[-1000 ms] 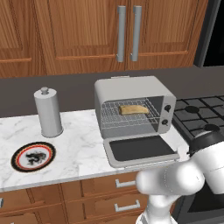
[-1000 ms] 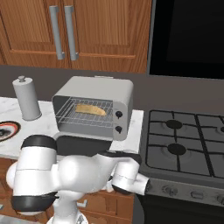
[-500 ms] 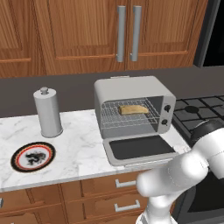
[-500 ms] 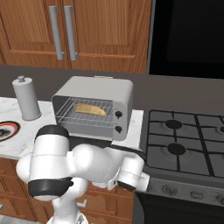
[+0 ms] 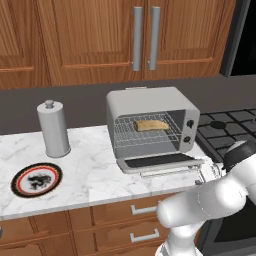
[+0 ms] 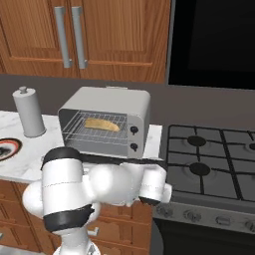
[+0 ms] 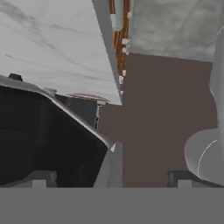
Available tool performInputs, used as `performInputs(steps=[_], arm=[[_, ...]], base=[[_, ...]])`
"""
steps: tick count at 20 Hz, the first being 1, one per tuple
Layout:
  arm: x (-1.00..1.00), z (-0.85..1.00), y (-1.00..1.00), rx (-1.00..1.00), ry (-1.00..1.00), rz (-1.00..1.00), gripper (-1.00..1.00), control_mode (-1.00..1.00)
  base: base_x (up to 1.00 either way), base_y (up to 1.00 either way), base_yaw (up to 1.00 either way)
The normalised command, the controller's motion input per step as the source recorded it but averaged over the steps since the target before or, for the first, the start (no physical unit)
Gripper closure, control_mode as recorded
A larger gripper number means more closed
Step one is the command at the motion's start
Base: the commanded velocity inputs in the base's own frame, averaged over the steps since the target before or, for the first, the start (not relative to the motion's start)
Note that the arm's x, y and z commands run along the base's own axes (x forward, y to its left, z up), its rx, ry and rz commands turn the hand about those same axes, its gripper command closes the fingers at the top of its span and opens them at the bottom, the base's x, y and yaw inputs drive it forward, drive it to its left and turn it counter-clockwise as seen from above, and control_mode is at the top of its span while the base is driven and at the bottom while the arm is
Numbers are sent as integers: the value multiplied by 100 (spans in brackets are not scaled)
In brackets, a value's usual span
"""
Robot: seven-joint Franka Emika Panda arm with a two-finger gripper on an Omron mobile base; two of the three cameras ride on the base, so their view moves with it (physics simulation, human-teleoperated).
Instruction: Pull the toaster oven rack outwards. Pick up the baguette from the plate and place it on the toaster oven rack. Close the toaster oven door fully and set the temperature to the lowest setting.
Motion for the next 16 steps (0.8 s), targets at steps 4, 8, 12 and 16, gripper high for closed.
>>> performInputs(steps=[4,8,12,16], arm=[[0,53,100,9,-31,16,-100,-100],[5,52,100,10,-35,4,-100,-100],[36,58,100,5,-22,0,-100,-100],[43,76,60,0,1,0,-100,-100]], base=[[0,0,0],[0,0,0],[0,0,0],[0,0,0]])
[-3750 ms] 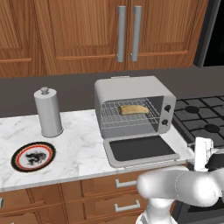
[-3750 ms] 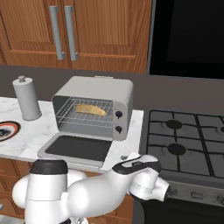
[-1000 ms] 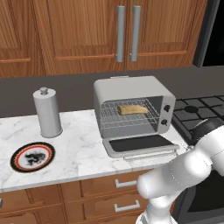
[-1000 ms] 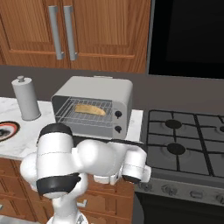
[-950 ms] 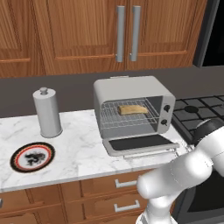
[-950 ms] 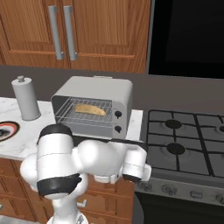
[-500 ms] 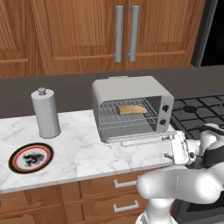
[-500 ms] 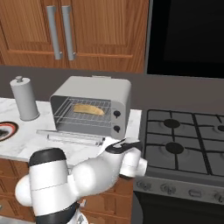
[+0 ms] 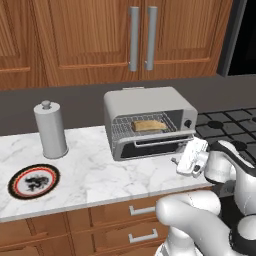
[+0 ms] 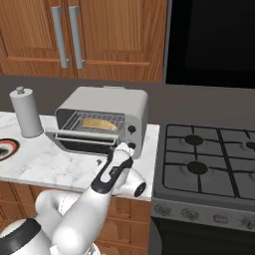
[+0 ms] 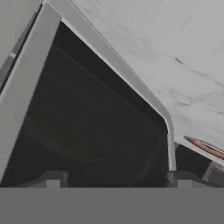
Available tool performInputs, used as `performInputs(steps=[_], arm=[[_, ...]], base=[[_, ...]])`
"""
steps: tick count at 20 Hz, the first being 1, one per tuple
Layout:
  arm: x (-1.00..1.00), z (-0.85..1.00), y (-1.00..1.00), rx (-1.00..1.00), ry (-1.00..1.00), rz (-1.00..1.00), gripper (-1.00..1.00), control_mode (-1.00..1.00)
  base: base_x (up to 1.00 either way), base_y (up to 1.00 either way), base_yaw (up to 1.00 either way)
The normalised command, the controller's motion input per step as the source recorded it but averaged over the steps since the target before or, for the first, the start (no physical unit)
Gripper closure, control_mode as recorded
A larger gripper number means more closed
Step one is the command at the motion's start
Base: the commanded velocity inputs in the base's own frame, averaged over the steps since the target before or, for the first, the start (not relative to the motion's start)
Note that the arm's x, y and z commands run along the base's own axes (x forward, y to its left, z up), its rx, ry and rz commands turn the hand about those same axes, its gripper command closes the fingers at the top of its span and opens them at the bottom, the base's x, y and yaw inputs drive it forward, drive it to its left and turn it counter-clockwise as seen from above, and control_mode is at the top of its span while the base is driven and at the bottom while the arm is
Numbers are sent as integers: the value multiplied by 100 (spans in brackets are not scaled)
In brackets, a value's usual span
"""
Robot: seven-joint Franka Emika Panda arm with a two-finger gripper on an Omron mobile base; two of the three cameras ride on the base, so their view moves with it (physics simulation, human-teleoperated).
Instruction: Pull the toaster oven rack outwards. Pick up the baguette from the plate and place it on the toaster oven rack. Close the toaster oven door fully and set the temperature to the lowest setting.
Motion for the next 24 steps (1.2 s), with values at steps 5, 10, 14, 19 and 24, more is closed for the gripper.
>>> performInputs(steps=[5,10,14,19,24], arm=[[38,49,11,0,29,0,-100,-100],[68,19,24,0,44,0,-100,-100],[24,1,2,0,14,0,-100,-100],[4,0,-1,0,-1,-1,-100,-100],[-61,16,-28,9,-1,-4,-100,-100]], base=[[0,0,0],[0,0,0],[0,0,0],[0,0,0],[0,0,0]])
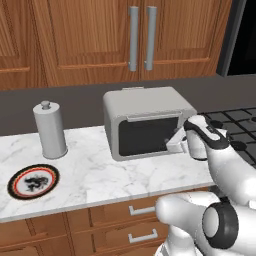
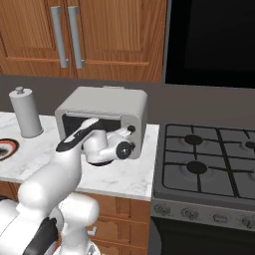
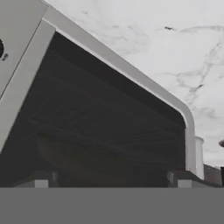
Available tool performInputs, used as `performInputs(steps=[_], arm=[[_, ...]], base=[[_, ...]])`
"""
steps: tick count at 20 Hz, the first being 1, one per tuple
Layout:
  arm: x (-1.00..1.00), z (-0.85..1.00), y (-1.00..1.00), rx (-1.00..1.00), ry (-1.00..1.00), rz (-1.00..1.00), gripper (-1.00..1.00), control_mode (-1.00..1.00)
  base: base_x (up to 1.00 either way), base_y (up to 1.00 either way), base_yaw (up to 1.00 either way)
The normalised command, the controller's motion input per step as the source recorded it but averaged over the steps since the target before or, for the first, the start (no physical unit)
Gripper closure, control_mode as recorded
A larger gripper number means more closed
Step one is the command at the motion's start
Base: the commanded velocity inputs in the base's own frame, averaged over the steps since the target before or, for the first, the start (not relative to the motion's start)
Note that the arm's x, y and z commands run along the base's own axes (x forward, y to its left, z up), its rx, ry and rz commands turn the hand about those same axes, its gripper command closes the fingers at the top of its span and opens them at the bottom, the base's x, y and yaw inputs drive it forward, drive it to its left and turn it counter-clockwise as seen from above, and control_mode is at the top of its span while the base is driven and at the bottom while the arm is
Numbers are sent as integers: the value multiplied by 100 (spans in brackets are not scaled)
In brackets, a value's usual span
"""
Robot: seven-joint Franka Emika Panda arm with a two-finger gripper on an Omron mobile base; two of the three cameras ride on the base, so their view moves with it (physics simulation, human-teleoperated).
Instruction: Pull the toaster oven rack outwards. Pick up the baguette from the plate and place it on the toaster oven rack. Close the toaster oven door fully and set the temperature to the lowest setting.
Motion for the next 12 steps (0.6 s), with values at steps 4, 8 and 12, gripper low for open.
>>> performInputs(steps=[4,8,12], arm=[[-66,38,-40,14,0,-3,-100,-100],[-37,47,-47,18,0,-1,-100,-100],[-22,22,-71,15,0,-5,-100,-100]], base=[[0,0,0],[0,0,0],[0,0,0]])
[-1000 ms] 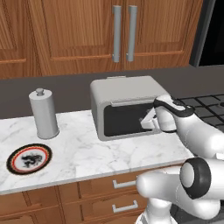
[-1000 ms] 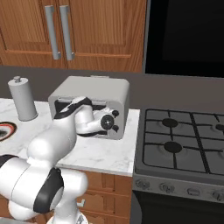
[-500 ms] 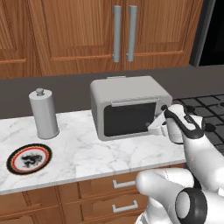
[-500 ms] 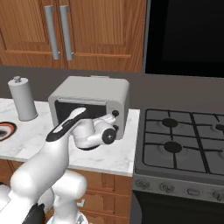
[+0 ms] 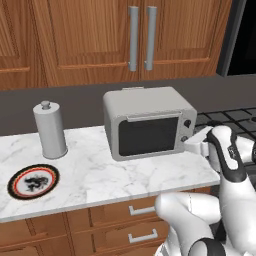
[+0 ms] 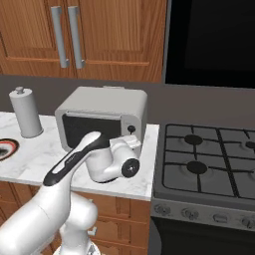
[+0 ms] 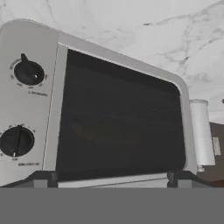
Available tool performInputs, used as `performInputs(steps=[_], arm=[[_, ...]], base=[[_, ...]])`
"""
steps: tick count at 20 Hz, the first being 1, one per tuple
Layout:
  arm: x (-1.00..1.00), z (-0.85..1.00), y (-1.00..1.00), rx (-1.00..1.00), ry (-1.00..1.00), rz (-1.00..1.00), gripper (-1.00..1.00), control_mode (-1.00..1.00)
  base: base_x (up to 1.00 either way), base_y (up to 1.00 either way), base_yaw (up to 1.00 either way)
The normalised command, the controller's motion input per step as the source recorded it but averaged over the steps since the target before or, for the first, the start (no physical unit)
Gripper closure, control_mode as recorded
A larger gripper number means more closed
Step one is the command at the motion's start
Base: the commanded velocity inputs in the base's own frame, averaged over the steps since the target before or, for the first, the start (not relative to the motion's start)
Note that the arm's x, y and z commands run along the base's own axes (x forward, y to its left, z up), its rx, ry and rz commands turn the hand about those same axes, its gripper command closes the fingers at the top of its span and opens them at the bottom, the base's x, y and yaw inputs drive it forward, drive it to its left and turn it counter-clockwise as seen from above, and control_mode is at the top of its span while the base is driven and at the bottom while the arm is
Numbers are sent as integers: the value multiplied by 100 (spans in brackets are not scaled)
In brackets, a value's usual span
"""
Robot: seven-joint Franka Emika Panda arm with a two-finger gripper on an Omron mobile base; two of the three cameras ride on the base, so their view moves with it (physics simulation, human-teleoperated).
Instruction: Pull the toaster oven rack outwards. Pick up the baguette from the plate and place it on the toaster oven rack. Close the toaster oven door fully and set the temperature to the lowest setting.
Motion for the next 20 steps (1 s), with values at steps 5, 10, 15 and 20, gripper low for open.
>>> performInputs(steps=[5,10,15,20], arm=[[-11,12,-61,12,1,-5,-100,-100],[0,0,-9,2,-14,0,-100,-100],[0,-8,0,0,-17,0,-100,-100],[0,-13,-2,0,-5,0,-100,-100]], base=[[0,0,0],[0,0,0],[0,0,0],[0,0,0]])
